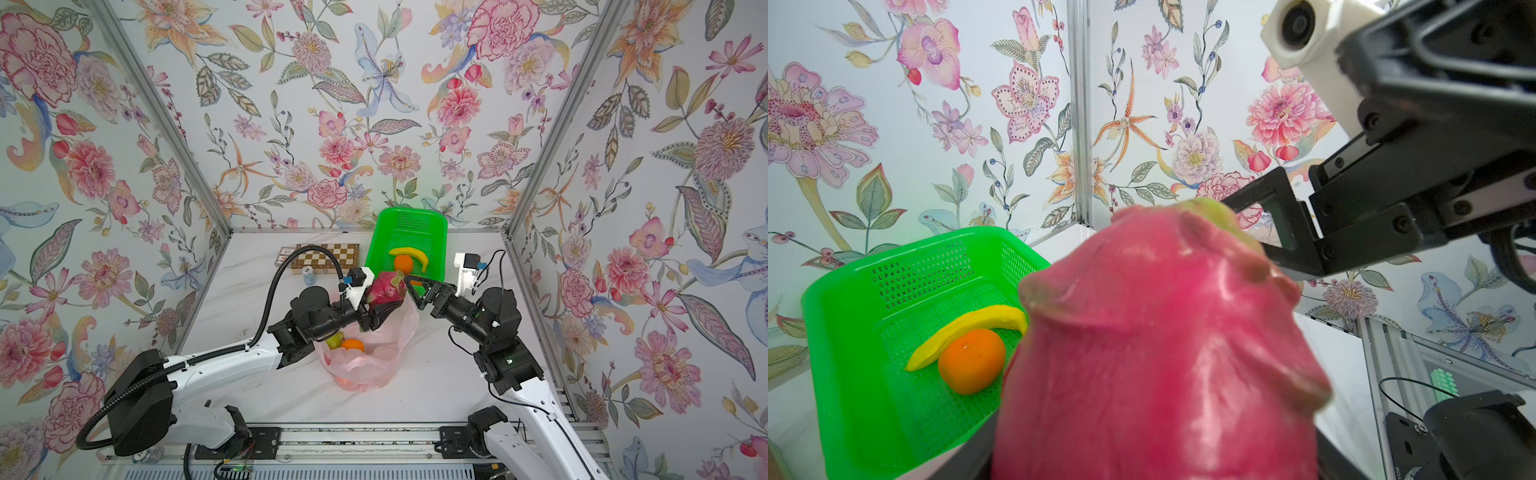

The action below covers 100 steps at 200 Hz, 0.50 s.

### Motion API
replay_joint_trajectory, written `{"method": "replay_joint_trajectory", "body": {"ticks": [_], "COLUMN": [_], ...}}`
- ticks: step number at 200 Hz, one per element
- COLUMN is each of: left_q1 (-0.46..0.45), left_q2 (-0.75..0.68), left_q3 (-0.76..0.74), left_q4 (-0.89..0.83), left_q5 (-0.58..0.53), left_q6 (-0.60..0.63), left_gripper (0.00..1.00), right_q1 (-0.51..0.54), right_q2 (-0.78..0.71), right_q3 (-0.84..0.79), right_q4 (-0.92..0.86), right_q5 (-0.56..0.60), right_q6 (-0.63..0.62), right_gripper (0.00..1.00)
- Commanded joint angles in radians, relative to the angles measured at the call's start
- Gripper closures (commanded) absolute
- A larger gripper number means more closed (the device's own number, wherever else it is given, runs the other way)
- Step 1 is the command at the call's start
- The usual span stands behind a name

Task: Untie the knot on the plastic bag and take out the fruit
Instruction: 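Grasp the dragon fruit with the right gripper and open the left gripper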

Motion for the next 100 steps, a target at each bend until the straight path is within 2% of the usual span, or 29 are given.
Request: {"method": "replay_joint_trajectory", "body": {"ticks": [1,92,100], "left_q1": [0.012,0.012,0.012], "left_q2": [-0.005,0.021,0.023], "left_q3": [0.007,0.028,0.029], "left_q4": [0.022,0.012,0.010], "left_q5": [0.045,0.085,0.087], "left_q6": [-0.008,-0.002,-0.001], "left_gripper": [0.41,0.40,0.40], "right_q1": [0.026,0.155,0.155], "right_q2": [0.041,0.210,0.214], "right_q3": [0.009,0.022,0.021], "right_q4": [0.010,0.095,0.098], "right_q5": [-0.024,-0.050,-0.051], "right_q6": [-0.016,-0.028,-0.030], "right_gripper": [0.01,0.01,0.04]}}
